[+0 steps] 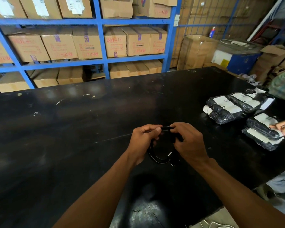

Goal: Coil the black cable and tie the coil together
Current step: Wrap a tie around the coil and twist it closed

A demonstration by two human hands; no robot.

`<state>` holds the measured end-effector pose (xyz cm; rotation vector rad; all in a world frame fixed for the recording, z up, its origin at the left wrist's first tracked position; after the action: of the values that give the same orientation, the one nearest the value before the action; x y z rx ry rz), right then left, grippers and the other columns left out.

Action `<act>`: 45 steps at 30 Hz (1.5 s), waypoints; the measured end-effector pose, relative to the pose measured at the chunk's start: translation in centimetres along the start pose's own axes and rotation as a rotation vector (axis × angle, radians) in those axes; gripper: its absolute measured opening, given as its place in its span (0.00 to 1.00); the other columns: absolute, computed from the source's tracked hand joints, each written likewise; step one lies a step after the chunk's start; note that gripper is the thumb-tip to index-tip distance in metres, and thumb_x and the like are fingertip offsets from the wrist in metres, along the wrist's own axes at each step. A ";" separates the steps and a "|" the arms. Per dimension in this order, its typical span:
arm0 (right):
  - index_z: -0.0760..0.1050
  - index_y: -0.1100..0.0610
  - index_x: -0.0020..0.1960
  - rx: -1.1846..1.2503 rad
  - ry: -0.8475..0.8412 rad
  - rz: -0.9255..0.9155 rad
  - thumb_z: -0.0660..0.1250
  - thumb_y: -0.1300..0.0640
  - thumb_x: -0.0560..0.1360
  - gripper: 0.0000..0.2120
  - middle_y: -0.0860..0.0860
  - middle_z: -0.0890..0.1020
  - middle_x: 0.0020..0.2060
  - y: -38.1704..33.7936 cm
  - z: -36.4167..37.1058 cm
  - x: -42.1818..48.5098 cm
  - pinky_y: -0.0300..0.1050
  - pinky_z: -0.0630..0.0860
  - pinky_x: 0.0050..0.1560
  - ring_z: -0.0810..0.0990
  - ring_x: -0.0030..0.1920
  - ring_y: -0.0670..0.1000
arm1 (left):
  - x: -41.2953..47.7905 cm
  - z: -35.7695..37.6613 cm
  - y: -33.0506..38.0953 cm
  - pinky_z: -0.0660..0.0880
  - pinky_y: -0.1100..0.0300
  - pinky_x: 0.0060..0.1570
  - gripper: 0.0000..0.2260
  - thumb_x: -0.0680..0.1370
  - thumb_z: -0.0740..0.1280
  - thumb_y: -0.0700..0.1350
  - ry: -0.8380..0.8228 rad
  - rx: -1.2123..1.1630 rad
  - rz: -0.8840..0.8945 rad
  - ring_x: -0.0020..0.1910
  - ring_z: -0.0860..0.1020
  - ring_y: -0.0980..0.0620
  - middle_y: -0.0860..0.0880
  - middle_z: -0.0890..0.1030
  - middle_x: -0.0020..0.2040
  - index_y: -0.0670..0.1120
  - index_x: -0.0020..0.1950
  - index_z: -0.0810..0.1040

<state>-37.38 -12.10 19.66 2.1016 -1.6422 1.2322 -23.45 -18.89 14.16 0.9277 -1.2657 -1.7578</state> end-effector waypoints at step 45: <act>0.85 0.56 0.48 0.657 -0.241 0.792 0.70 0.66 0.74 0.08 0.52 0.87 0.45 3.0 -0.1 0.3 0.42 0.80 0.53 0.85 0.50 0.49 | -0.9 1.0 2.7 0.75 0.68 0.38 0.05 0.77 0.70 0.36 -0.026 0.276 0.159 0.36 0.79 0.62 0.49 0.84 0.41 0.43 0.49 0.84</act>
<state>-40.08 -13.38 19.00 2.0066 -2.6111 2.0350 -23.51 -18.26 17.09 0.9305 -1.5826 -1.5009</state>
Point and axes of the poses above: each hand's wrist, its own x-axis towards the middle knuckle, its own z-axis out of the palm, y = z × x, the point moved 6 cm from there along x, towards the middle knuckle
